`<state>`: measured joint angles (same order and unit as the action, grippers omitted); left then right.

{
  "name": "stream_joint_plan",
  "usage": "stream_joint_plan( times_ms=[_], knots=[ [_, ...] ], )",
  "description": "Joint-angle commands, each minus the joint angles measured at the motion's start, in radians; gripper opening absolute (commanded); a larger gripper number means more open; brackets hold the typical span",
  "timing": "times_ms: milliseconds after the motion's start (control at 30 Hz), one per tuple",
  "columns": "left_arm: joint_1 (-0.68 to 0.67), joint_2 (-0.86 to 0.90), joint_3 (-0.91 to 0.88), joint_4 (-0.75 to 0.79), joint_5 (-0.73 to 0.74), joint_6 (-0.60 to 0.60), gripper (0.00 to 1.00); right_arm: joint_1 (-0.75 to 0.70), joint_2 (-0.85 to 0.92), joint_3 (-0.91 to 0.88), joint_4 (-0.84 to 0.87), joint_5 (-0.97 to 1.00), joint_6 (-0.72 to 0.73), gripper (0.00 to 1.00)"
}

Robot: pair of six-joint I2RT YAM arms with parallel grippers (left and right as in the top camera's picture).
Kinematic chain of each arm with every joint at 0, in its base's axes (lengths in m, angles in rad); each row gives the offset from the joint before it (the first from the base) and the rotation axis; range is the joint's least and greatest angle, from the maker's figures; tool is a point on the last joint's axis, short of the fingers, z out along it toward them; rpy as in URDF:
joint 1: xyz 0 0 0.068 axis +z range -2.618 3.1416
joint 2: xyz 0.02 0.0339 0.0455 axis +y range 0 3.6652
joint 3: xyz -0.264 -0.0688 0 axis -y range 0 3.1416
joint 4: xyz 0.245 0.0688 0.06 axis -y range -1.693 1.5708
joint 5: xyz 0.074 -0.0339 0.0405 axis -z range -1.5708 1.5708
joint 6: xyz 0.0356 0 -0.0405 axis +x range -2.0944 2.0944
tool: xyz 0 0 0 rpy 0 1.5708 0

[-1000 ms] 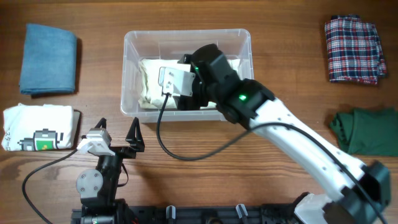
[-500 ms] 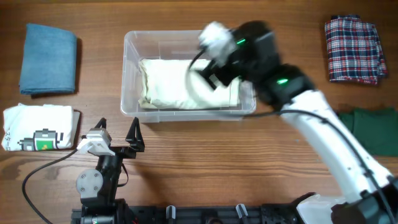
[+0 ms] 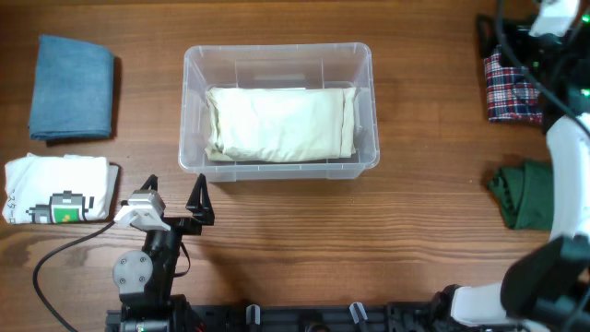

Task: Pack container
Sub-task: 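Move the right gripper to the plaid shirt and grasp it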

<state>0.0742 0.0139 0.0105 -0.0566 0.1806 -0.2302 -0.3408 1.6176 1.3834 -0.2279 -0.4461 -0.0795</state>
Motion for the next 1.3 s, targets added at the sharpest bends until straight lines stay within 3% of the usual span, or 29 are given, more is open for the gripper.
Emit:
stream_joint_plan(
  times_ms=[0, 300, 600, 1267],
  knots=[
    [0.0, -0.007, -0.005, -0.004, -0.002, 0.016, 1.0, -0.118, 0.131, 0.013, 0.053, -0.034, 0.088, 1.0],
    [0.0, -0.007, -0.005, -0.004, -0.002, 0.016, 1.0, -0.321, 0.33, 0.013, 0.084, -0.022, 0.052, 0.99],
    [0.0, -0.007, -0.005, -0.004, -0.002, 0.016, 1.0, -0.43, 0.48, 0.013, 0.169, -0.071, 0.144, 0.99],
    [0.0, -0.007, -0.005, -0.004, -0.002, 0.016, 1.0, -0.444, 0.648, 0.013, 0.352, -0.07, 0.19, 0.98]
  ],
)
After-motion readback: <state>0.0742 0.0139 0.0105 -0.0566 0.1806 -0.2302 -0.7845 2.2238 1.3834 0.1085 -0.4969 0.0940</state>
